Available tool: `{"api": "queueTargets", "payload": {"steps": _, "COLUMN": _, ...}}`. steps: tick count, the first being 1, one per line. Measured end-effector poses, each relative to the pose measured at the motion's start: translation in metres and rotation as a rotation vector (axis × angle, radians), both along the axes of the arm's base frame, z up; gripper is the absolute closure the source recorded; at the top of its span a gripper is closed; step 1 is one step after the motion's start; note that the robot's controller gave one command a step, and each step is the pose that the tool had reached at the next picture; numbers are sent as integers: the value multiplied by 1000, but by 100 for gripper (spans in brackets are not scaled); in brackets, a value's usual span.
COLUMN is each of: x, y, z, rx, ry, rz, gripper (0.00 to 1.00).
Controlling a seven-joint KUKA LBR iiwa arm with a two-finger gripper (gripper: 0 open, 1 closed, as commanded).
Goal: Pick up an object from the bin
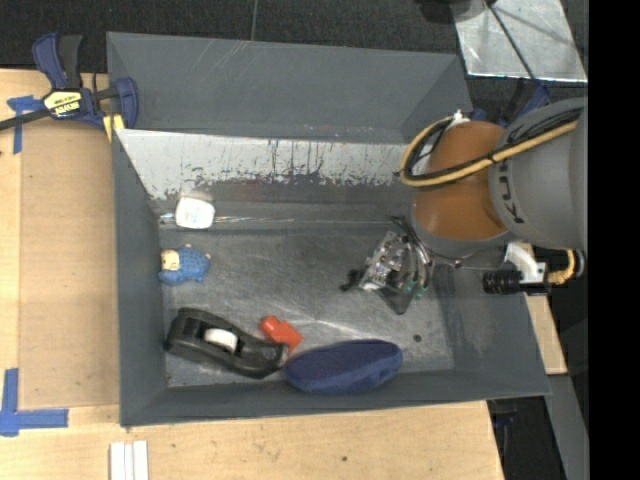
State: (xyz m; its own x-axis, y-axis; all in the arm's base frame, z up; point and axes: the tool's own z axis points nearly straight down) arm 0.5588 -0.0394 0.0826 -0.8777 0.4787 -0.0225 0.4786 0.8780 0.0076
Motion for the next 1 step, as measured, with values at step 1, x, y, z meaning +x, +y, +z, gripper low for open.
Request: {"api": "queueTargets", "payload": {"steps": 1, "x": 2, "y": -1, "z": 39, "rx": 3, "ry": 16, "rz": 2, "gripper": 100}}
